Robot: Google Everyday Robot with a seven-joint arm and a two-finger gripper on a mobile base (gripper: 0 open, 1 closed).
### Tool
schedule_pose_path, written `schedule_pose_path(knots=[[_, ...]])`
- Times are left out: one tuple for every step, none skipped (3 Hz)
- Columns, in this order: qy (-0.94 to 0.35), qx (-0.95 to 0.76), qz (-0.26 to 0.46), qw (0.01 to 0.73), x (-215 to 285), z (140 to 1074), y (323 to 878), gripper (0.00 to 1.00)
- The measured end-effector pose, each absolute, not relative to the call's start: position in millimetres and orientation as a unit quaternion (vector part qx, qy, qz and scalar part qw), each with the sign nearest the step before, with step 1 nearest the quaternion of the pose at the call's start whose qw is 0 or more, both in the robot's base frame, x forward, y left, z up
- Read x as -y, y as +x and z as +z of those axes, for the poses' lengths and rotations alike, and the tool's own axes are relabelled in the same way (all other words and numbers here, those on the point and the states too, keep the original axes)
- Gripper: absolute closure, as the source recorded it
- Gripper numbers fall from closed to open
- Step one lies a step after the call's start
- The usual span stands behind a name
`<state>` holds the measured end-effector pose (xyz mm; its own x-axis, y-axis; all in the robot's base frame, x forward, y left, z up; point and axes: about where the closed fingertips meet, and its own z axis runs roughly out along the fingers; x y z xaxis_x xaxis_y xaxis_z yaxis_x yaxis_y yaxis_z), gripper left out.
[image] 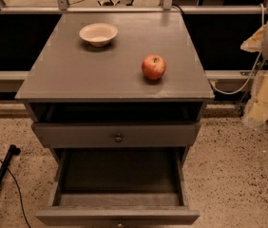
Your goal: Close middle drawer
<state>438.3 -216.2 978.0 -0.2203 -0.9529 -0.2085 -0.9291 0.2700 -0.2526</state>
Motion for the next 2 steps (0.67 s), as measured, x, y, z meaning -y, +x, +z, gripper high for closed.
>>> schedule_pose_path(knots=[[-0.603, -0.780, -0.037, 0.162, 216.2, 978.1, 438.3, 0.00], [-0.611, -0.776, -0.007, 0.158, 205.5, 955.2, 432.9, 0.00]])
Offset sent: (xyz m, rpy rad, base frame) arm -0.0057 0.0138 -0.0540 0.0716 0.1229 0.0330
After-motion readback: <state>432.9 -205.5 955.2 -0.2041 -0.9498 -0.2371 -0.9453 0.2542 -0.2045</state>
